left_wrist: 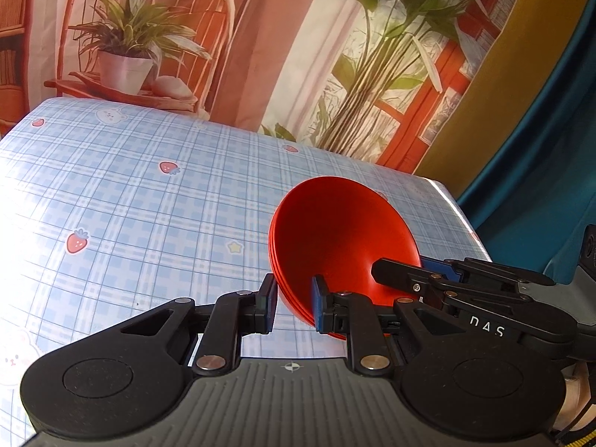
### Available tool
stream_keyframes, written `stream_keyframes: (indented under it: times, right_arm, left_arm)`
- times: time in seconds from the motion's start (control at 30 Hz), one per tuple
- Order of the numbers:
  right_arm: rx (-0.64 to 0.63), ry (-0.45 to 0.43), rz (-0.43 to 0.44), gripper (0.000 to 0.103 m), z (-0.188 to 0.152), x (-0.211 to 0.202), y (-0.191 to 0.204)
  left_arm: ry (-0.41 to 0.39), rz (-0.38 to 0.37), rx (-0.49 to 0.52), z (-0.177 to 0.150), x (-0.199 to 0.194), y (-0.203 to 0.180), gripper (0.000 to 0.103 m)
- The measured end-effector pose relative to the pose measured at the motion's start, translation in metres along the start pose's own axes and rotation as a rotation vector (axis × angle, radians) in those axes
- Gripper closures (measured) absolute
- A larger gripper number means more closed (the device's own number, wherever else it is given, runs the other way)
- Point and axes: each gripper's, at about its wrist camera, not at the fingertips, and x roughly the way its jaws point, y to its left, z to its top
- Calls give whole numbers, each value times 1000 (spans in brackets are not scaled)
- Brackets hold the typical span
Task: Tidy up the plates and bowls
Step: 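Lower the red bowl stack onto the green plates and open both tools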
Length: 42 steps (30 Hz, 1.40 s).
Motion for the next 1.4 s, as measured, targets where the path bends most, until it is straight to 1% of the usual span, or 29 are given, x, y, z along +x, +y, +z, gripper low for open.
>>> stream_keyframes:
  times: [0.13, 0.3, 0.47, 0.57, 0.7, 0.87, 1.1, 1.4]
  right_arm:
    - [32, -26, -14, 80, -13, -27, -15]
    - [82, -49, -41, 80, -31, -56, -33]
    - [146, -57, -74, 80, -51, -74, -51]
    - [168, -51, -84, 80, -62, -81, -59]
    - [190, -24, -85, 80, -76, -82, -65]
    - [206, -6, -80, 80, -86, -78, -66]
    - [210, 9, -73, 80, -87, -73, -66]
    - [205, 21, -68, 80, -86, -68, -65]
  left_arm:
    - [19, -26, 40, -8, -3, -22, 82]
    - [62, -57, 79, -20, 2, -47, 81]
    - [106, -77, 118, -33, 12, -66, 81]
    - [130, -91, 128, -41, 16, -71, 80]
    - [171, -91, 125, -50, 24, -72, 81]
    - [193, -76, 130, -56, 28, -71, 81]
    - [204, -69, 130, -55, 29, -70, 81]
    - [195, -68, 126, -53, 26, -67, 79]
